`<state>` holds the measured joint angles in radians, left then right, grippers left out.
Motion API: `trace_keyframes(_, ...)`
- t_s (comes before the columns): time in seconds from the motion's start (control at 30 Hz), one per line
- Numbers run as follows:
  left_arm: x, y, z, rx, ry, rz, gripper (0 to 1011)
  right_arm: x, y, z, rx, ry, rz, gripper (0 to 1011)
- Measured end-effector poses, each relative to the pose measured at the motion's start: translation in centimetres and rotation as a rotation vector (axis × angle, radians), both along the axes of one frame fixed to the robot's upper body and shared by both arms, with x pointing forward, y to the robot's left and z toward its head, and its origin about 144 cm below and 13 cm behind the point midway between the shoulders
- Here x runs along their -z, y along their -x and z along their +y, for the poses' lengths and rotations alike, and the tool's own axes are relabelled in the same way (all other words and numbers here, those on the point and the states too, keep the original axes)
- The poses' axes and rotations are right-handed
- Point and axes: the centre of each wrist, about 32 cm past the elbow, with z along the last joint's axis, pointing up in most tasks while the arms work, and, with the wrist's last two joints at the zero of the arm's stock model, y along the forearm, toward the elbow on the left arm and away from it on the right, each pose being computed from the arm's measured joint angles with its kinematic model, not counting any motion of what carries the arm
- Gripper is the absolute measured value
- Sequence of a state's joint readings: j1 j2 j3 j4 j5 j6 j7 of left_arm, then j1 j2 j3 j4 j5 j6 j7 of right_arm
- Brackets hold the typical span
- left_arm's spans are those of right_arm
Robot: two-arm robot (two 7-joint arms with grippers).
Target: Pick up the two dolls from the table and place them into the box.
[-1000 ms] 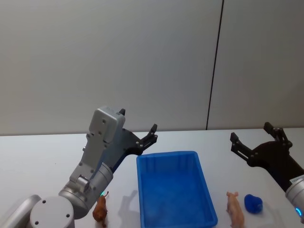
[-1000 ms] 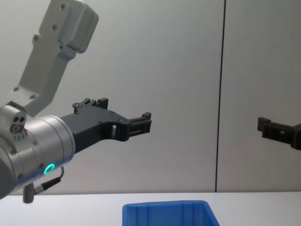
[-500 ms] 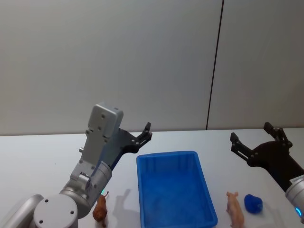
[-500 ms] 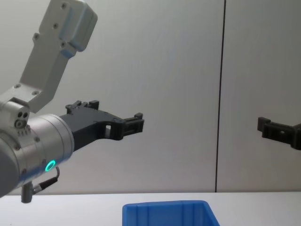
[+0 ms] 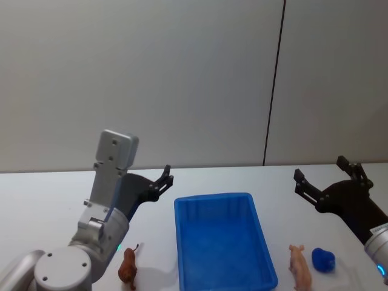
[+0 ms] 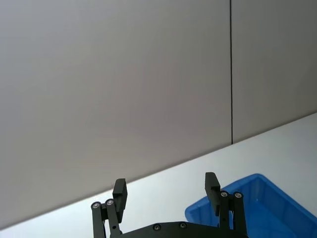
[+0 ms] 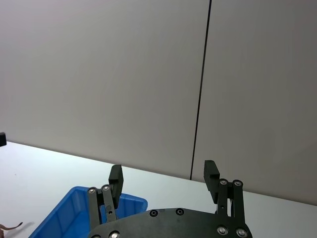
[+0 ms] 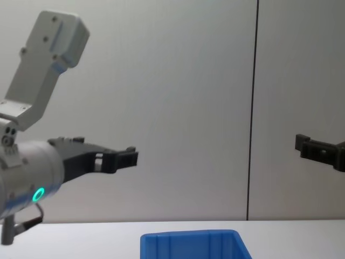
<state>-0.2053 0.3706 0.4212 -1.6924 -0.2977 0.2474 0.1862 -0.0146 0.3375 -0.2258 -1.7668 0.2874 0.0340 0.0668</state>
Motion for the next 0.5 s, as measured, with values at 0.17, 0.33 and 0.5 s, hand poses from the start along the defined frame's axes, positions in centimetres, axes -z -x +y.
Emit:
trace_keyframes(0.17,0.2,0.1,0.9,-0.018,0.015,0.06,1000,0.0,0.0,0.0,0.0,0.0,0.0,1001)
trace_keyframes(0.33,0.5,0.1,1.8,-0.017,0.024,0.111,999,0.0,0.0,0.0,0.0,0.0,0.0,1001)
trace_keyframes(0.5,1.0,0.1,3.0,-0.005,0.03,0.173,1000,0.0,0.0,0.0,0.0,0.0,0.0,1001)
